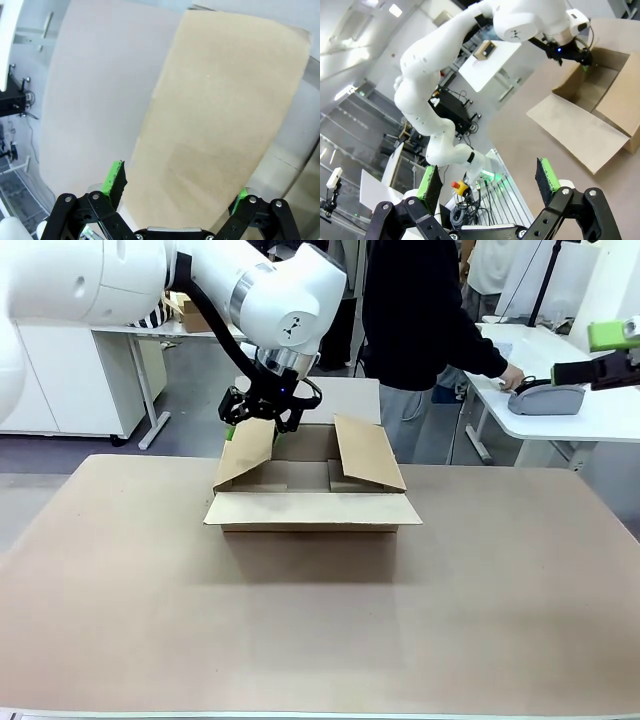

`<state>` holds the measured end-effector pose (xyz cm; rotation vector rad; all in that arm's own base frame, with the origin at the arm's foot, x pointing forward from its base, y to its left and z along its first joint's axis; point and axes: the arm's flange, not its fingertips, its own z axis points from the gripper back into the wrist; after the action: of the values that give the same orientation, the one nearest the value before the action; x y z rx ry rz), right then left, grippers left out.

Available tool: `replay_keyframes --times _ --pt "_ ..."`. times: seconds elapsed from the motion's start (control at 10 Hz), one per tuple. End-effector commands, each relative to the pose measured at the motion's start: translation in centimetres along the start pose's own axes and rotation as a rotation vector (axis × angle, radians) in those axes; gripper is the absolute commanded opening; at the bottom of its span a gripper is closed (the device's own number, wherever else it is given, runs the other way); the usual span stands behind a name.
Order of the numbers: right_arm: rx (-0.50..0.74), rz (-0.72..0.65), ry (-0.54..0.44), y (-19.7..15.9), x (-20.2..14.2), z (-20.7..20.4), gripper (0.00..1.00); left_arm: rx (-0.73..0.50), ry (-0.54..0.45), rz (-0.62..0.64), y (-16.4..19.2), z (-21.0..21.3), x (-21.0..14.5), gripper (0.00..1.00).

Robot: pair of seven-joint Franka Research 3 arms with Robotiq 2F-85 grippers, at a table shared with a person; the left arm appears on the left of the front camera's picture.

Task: Pack the gift set into the box.
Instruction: Place both hands on the side flaps of the Package Box and spread them outward.

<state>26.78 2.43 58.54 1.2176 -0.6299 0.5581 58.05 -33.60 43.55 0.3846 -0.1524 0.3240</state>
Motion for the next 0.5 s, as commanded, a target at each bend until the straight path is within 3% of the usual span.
replay_keyframes --times 0.0,0.4 --pt "0.019 0.026 -0.016 0.0 0.5 -0.2 1.0 0.073 -0.047 0.011 2.3 0.7 -0.3 1.0" --pt "0.019 0.026 -0.016 0.0 0.5 -0.2 1.0 0.034 -0.072 0.039 6.0 1.9 -0.4 1.0"
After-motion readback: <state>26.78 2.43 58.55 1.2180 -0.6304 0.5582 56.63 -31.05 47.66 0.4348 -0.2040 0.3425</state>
